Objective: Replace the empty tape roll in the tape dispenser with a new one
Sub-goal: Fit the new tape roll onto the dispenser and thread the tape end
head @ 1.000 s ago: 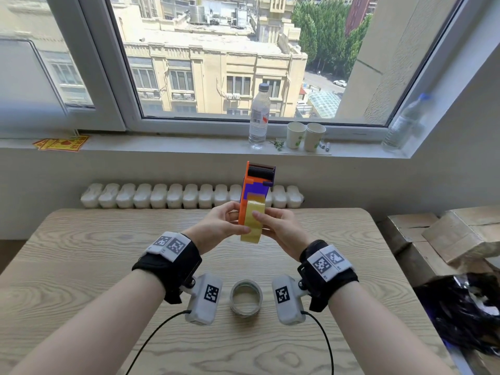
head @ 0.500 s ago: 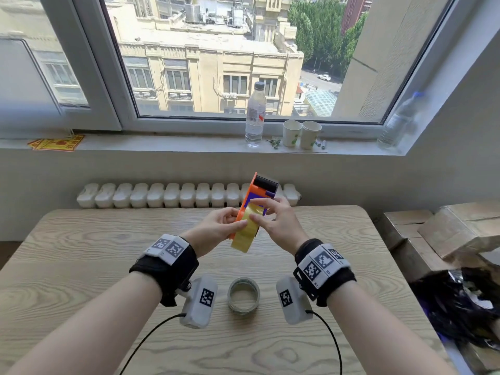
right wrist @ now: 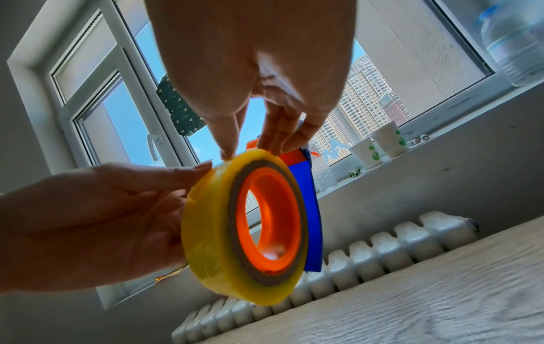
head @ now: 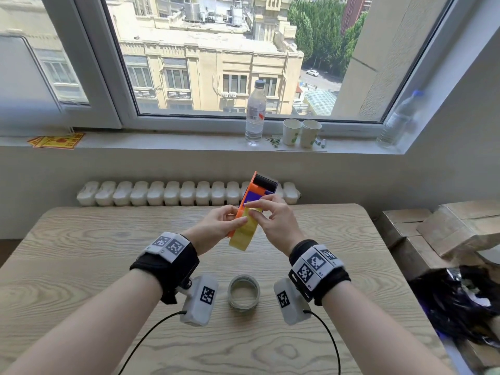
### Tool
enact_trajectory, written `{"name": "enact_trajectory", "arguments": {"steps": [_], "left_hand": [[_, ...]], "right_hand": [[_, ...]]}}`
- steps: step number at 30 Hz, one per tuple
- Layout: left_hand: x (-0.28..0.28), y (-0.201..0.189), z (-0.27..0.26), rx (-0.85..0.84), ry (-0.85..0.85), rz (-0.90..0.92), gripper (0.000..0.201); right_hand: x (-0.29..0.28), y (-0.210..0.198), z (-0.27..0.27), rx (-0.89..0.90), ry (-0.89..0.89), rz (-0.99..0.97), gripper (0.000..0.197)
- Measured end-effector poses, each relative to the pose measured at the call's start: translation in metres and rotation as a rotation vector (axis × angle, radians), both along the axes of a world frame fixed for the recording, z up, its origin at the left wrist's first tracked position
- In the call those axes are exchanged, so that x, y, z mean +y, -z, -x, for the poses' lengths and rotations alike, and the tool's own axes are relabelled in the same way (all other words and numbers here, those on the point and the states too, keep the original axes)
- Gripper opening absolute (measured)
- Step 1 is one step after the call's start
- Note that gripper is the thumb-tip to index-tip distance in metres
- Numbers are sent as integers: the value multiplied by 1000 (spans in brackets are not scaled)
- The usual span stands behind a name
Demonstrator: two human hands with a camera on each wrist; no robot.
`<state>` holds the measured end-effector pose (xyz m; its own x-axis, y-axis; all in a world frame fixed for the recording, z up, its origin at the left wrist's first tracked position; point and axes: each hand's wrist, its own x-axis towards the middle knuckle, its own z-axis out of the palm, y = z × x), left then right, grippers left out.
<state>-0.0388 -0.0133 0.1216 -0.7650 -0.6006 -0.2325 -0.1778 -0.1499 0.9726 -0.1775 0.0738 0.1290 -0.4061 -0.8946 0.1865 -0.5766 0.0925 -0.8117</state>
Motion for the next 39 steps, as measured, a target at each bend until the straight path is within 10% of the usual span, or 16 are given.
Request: {"name": "enact_trajectory", "arguments": {"steps": [22, 39], "left_hand": [[2, -2, -1, -45, 37, 58, 18], [0, -1, 5, -109, 18, 91, 37]], "right_hand": [[0, -3, -16, 656, 73, 70, 5], [7, -10, -13, 353, 76, -58, 14]]}}
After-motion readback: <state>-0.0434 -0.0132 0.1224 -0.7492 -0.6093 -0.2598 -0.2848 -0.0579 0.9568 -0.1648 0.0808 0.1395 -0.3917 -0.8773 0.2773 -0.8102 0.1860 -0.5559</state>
